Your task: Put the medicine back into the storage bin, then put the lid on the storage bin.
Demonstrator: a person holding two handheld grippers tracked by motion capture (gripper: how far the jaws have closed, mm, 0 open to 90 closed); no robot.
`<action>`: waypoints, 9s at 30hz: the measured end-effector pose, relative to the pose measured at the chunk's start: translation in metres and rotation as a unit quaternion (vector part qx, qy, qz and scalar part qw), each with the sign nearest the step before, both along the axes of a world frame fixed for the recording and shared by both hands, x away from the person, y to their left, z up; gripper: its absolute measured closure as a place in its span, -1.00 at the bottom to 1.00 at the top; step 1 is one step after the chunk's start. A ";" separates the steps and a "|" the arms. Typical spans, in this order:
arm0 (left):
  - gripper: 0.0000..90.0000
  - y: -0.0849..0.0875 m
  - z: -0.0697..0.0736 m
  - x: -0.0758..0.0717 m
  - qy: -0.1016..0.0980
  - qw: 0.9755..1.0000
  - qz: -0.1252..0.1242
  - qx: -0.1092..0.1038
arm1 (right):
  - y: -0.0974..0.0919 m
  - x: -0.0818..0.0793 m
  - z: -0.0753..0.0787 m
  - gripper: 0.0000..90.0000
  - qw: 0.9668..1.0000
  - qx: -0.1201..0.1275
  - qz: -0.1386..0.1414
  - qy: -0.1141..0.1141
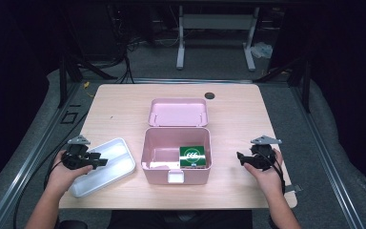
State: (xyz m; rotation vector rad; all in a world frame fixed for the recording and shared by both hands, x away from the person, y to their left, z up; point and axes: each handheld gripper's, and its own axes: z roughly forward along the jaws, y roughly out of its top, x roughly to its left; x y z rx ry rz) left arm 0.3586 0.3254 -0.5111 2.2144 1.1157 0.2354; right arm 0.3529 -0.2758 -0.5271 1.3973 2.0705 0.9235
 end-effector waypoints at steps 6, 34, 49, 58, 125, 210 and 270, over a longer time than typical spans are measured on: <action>0.24 0.002 0.007 0.009 0.016 0.999 -0.004 0.049 | -0.007 -0.001 -0.001 -0.35 1.000 0.023 -0.009 0.001; 0.75 -0.020 0.006 0.037 0.146 0.949 -0.168 0.223 | 0.002 -0.005 -0.002 -0.31 0.997 0.069 0.012 0.010; 0.96 -0.026 -0.009 0.046 0.175 0.937 -0.184 0.241 | 0.004 -0.004 -0.004 -0.29 0.997 0.071 0.018 0.018; 0.97 -0.028 -0.009 0.047 0.175 0.931 -0.201 0.250 | 0.004 -0.004 -0.006 -0.28 0.997 0.070 0.021 0.021; 0.99 -0.017 0.075 0.048 0.148 0.931 -0.201 0.266 | 0.000 -0.003 -0.008 -0.24 0.996 0.083 0.014 0.028; 0.96 -0.282 0.090 0.054 0.033 0.870 -0.426 0.247 | -0.001 -0.002 -0.010 -0.23 0.996 0.087 0.023 0.029; 1.00 -0.199 0.081 0.019 -0.008 0.927 -0.340 0.160 | 0.062 0.095 0.060 -0.09 0.995 0.051 0.081 -0.024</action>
